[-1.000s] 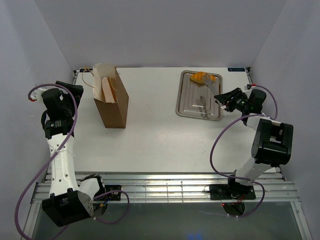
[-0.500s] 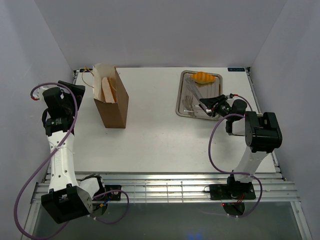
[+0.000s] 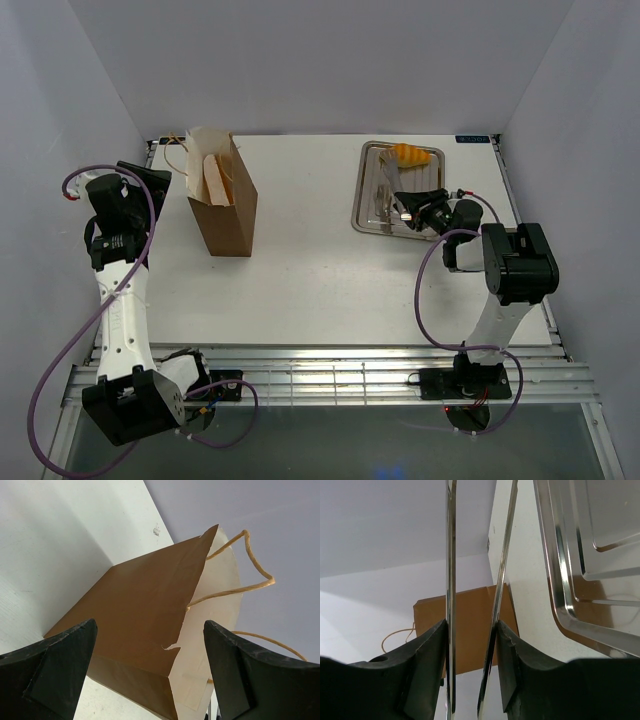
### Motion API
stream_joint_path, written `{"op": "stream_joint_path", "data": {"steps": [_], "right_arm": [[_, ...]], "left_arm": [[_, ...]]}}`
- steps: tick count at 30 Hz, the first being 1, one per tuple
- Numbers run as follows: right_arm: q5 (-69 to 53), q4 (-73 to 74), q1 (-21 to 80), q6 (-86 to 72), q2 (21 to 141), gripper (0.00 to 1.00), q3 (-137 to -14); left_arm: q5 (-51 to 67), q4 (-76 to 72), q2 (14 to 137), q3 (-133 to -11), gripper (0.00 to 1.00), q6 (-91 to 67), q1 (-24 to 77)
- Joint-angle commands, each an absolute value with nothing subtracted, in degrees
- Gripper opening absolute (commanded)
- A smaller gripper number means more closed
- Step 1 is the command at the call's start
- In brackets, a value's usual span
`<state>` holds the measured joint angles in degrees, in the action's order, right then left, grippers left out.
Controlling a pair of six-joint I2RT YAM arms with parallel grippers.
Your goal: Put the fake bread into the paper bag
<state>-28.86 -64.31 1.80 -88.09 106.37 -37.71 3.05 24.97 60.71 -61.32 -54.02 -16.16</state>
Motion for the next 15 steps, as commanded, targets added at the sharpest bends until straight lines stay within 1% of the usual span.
{"op": "stream_joint_path", "data": {"steps": [1,5,15], "right_arm": [[-24.35,-63.55,3.42,-87.80,107.22,0.48,-39.28],[-21.45,-60.21,4.48,-86.93,106.70,0.48,-39.90],[-16.97,-57.66,6.24,-87.45,109.33,0.49,-43.85]], "left_arm": [[3.78,24.35,60.91,-62.05,0.98,-54.14,-16.08],[3.78,24.35,61.35,-62.05,0.98,-54.23,-16.08],[4.22,24.35,62.49,-63.02,0.98,-54.40,-16.08]]}}
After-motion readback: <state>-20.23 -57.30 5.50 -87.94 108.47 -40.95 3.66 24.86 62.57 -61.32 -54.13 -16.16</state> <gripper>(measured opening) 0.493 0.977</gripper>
